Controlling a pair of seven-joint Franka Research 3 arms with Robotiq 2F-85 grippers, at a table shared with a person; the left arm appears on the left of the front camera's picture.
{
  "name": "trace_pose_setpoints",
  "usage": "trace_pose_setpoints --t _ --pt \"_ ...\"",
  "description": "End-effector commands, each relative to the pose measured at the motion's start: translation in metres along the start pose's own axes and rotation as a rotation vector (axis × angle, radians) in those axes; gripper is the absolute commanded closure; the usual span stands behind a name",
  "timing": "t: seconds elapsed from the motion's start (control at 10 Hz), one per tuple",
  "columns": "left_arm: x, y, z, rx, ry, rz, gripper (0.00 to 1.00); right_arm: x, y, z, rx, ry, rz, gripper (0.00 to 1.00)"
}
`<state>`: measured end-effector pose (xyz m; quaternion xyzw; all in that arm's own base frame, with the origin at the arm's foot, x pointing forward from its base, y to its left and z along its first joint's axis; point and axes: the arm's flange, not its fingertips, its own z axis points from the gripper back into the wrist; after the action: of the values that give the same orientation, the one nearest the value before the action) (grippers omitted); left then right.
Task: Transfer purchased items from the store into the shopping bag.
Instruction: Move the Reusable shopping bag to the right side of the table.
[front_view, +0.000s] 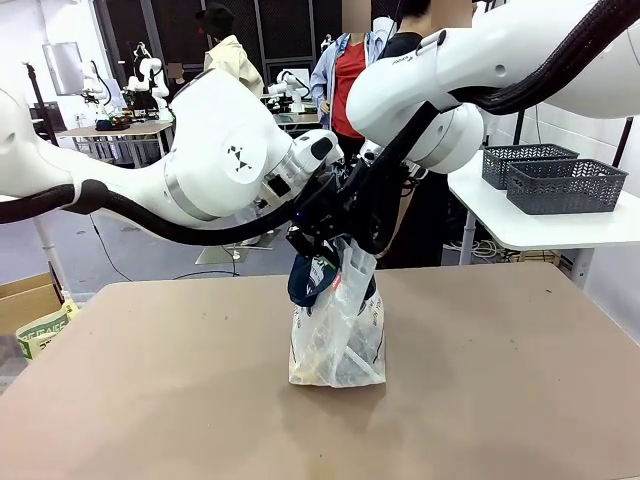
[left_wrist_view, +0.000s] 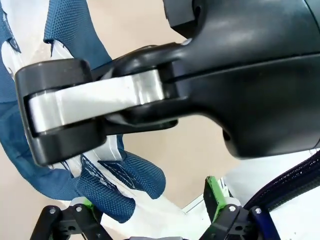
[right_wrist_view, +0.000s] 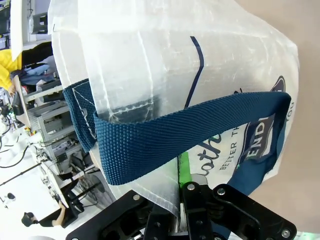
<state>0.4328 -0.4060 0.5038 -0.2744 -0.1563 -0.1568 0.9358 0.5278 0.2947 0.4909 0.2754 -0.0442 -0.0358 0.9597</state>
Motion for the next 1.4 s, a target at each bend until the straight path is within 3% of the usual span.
trace_pose_setpoints --t 0.0,0.5,1.3 --pt "0.002 -0.007 0.001 0.043 0.006 -0.017 0.00 -0.007 0.003 -0.002 0.013 -0.024 -0.010 1.00" --pt "0.002 0.000 0.006 0.057 0.008 0.008 1.00 -0.005 0.003 0.002 0.016 -0.033 -0.004 1.00" --pt "-0.003 0.009 0.022 0.101 0.015 0.012 1.00 -0.005 0.003 0.005 0.025 -0.043 0.001 1.00"
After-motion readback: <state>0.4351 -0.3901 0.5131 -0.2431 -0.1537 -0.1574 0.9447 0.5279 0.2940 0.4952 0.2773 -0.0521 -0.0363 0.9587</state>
